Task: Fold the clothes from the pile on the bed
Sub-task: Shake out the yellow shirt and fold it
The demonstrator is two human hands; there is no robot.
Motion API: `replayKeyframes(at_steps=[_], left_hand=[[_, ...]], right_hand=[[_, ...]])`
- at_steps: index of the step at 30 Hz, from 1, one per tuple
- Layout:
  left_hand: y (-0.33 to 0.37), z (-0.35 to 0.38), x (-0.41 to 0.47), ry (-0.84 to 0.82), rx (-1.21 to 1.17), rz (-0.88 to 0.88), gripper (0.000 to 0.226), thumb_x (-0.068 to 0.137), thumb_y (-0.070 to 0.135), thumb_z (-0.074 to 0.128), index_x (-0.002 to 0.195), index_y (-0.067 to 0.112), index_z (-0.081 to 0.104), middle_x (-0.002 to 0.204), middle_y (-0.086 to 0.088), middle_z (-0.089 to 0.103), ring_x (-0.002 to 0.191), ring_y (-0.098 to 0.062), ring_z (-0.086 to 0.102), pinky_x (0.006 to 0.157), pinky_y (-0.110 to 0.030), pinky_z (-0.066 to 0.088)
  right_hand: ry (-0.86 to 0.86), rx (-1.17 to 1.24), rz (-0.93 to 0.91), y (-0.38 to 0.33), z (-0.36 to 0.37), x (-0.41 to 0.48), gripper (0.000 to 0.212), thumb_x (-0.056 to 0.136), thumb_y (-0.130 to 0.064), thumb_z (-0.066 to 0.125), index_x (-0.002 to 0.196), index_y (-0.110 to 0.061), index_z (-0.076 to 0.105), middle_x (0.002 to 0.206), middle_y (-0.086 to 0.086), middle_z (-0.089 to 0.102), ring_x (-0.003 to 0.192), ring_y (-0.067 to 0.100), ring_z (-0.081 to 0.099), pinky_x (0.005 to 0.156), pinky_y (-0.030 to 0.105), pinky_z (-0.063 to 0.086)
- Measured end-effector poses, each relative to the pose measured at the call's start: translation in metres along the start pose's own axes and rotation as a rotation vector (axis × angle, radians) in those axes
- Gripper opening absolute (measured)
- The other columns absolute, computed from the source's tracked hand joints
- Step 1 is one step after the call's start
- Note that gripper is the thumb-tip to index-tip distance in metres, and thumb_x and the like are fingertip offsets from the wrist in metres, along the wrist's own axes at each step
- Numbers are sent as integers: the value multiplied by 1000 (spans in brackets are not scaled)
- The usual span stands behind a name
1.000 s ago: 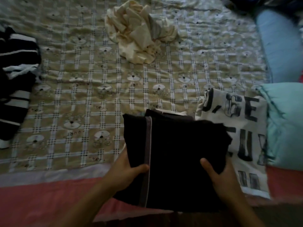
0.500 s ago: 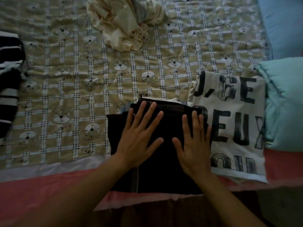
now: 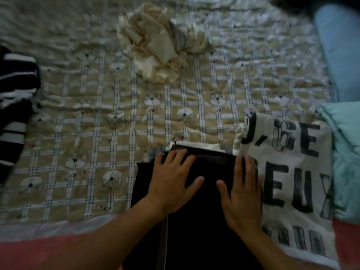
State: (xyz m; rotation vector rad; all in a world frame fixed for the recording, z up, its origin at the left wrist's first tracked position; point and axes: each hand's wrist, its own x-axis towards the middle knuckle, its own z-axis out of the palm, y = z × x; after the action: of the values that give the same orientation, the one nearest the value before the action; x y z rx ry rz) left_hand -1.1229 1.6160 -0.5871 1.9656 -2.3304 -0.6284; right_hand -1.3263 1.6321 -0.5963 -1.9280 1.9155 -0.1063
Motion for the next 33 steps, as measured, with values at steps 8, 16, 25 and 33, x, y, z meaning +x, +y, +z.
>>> replayKeyframes(at_steps=[8, 16, 25, 33], left_hand=[[-45, -64, 82, 290, -513, -390, 42, 89, 50, 53, 120, 22, 57, 119, 3, 54, 114, -18, 50, 96, -40, 45], [-123, -56, 90, 228, -695, -551, 33, 93, 42, 57, 119, 23, 55, 122, 3, 50, 117, -17, 48, 99, -40, 44], [-157, -62, 56, 226, -927, -596, 32, 95, 40, 56, 120, 21, 54, 122, 1, 52, 110, -15, 53, 96, -39, 49], [-160, -159, 36, 119, -1589, -783, 45, 98, 52, 44, 116, 13, 57, 101, -8, 62, 94, -26, 59, 78, -39, 46]], right_hand=[[53, 244, -258, -106, -28, 165, 63, 88, -29, 64, 143, -24, 34, 157, 2, 8, 141, 21, 25, 98, 37, 44], [-248, -281, -445, -201, 26, 307, 49, 78, -55, 68, 122, -35, 59, 161, 16, -3, 147, 39, 12, 118, 45, 20], [-167, -32, -318, -237, 12, 334, 55, 73, -43, 79, 121, -20, 64, 117, 5, 61, 101, 21, 58, 80, 29, 49], [-490, 857, -261, -286, -105, 206, 23, 84, -27, 70, 96, -9, 75, 97, 6, 75, 88, 17, 70, 70, 27, 59]])
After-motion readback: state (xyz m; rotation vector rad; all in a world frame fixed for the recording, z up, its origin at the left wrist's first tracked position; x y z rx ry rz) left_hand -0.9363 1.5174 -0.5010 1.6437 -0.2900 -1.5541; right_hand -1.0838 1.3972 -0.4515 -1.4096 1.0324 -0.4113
